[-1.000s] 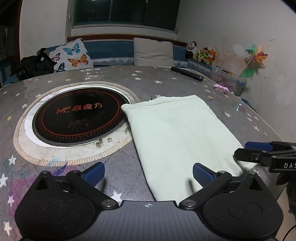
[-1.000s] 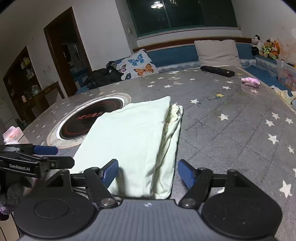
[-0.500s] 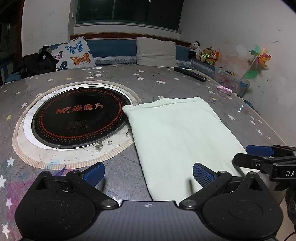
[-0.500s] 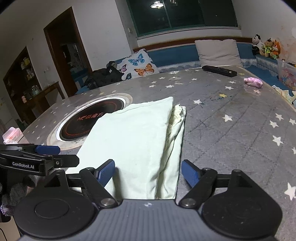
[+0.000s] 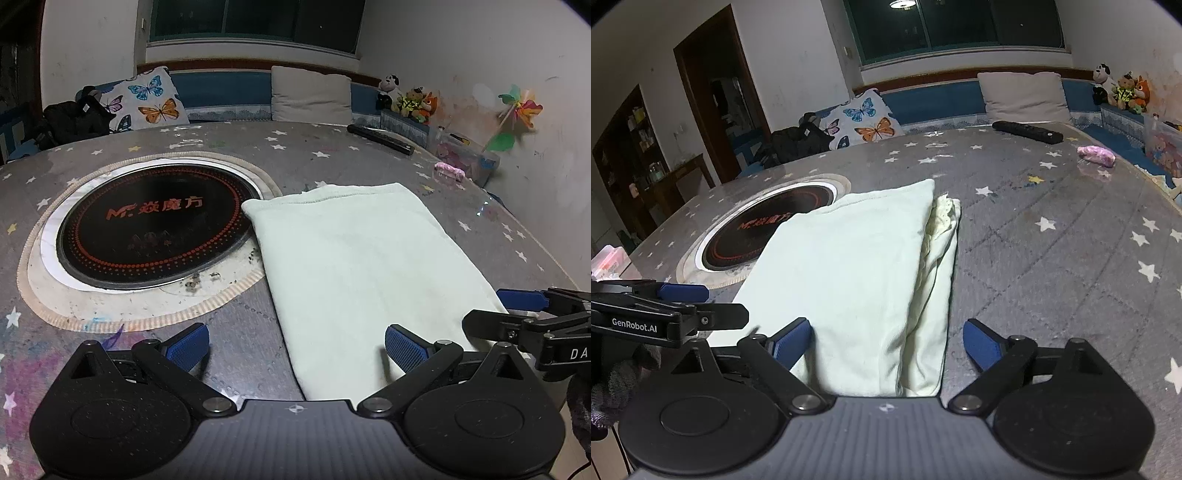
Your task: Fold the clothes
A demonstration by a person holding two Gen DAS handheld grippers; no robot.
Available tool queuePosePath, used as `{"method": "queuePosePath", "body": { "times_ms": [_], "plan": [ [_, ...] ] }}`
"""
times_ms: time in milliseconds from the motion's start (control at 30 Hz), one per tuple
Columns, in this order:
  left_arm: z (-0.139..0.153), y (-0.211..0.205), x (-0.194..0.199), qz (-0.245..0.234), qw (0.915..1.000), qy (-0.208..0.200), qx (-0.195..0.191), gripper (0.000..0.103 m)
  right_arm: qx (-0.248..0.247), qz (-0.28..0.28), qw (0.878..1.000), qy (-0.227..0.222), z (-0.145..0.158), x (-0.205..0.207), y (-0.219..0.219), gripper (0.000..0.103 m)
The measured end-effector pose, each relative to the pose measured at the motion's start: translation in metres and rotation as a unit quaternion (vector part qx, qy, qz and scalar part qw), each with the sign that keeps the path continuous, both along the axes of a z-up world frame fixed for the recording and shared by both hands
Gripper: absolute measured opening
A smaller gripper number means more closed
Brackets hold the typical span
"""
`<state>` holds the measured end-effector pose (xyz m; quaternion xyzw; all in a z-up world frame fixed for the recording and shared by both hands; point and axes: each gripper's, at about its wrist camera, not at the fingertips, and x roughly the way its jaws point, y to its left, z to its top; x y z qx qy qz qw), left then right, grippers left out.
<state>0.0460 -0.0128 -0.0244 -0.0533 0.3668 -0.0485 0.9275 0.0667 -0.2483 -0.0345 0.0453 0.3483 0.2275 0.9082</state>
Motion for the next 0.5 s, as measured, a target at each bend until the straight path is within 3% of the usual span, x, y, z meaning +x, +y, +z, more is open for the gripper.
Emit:
{"method": "queuePosePath", "body": {
  "times_ms": [300,500],
  "plan": [
    [-0.0045,0.0003,0.0025,-0.003,1.0000,0.007,-0.004,0.103,-0.006,0.006,1.000,-0.001,-0.0022,-0.0004,0.0062,0.102],
    [-0.0052,0.0008,0.0024,-0.004,0.9999,0.008,-0.005,0.103,-0.012,0.003,1.000,-0.002,-0.0036,0.0019,0.0099,0.103]
  ]
}}
